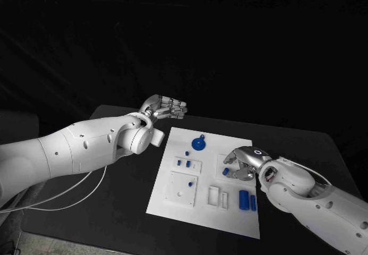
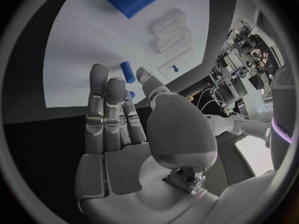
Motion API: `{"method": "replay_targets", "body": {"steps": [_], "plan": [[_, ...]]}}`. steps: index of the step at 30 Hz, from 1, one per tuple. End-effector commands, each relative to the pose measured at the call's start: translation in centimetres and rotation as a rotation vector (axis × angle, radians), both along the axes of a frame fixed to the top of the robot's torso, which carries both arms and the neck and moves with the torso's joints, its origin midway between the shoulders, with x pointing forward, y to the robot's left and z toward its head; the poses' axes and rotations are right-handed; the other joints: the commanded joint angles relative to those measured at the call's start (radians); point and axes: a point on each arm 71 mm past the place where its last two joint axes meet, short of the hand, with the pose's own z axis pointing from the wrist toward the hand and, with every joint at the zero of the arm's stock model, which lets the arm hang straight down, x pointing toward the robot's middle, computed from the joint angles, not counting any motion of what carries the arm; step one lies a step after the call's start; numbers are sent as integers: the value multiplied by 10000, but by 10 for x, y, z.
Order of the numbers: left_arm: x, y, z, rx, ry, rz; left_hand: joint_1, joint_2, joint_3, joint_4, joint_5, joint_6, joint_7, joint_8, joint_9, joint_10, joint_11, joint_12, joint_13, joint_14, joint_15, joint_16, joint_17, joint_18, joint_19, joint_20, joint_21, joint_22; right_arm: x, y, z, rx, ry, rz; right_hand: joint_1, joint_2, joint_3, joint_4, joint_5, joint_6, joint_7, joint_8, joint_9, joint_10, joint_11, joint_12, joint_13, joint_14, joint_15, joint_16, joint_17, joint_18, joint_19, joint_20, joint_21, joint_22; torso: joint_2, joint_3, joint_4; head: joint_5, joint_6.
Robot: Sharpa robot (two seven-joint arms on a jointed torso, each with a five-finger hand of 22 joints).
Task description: Assemble the parts on the task board
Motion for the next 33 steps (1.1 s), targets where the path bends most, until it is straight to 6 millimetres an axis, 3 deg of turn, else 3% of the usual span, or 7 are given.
{"method": "replay_targets", "body": {"steps": [1, 3, 7, 15, 29, 33], "plan": [[0, -2, 2, -54, -142, -75, 16, 51, 31, 8, 60, 25, 34, 5, 2, 12, -22, -11, -10, 72, -7, -1, -10, 61, 64, 7, 35, -9, -1, 3, -4, -398, 252, 183, -75, 171, 128, -209, -93, -73, -19, 32, -13, 150, -14, 0, -7, 19, -31, 57, -13, 78, 384, -22, 73, -26, -8, -10, 0, 2, -15], [0, -2, 2, -52, -135, -75, 16, 51, 31, 8, 60, 25, 34, 5, 2, 12, -22, -11, -10, 72, -7, -1, -10, 61, 64, 7, 35, -9, 0, 5, -5, -404, 244, 200, -124, 226, 292, -336, -151, -57, -7, 30, -13, 243, -32, -8, -10, 26, -47, 58, -12, 66, 386, -36, 92, -31, -9, -12, -3, 7, -20], [0, -2, 2, -52, -126, -83, 10, 63, 36, 23, 60, 23, 33, 3, 2, 8, -22, -10, -10, 71, -7, 1, -9, 60, 61, 8, 40, -11, 1, 7, -7, -427, 159, 199, -505, 280, 1314, -820, -513, -42, -11, 27, -15, 458, -78, -8, -10, 59, -66, 73, 6, 36, 373, -66, 208, -1, -4, -9, -4, 21, -29], [0, -2, 2, -47, -90, -94, 9, 65, 37, 26, 60, 23, 32, 3, 2, 8, -22, -10, -10, 70, -7, 1, -9, 60, 60, 9, 41, -11, 1, 9, -11, -633, 59, 222, -837, 322, 3033, -1016, -852, 265, 33, 31, -10, 1276, -279, -24, 2, 145, -167, 117, 55, -63, 367, -161, 412, 132, -4, 0, -8, 11, -47], [1, -2, 1, -39, -61, -83, 9, 65, 37, 26, 60, 23, 32, 3, 2, 8, -22, -10, -10, 70, -7, 1, -9, 60, 60, 9, 41, -11, -1, 16, -16, -697, 104, 416, -910, 387, 3370, -834, -854, 774, 81, 44, 0, 1485, -335, -20, 4, 176, -199, 119, 104, -106, 372, -199, 462, 200, -1, 6, -6, 27, -97], [1, -2, 1, -34, -58, -78, 9, 65, 37, 26, 60, 23, 32, 3, 2, 8, -22, -10, -10, 70, -7, 1, -9, 60, 60, 9, 41, -11, -1, 17, -17, -670, 40, 404, -859, 522, 3360, -790, -922, 1104, 76, 63, 13, 1771, -412, -10, 14, 189, -234, 117, 112, -128, 376, -221, 480, 208, -1, 6, -3, 21, -108]]}}
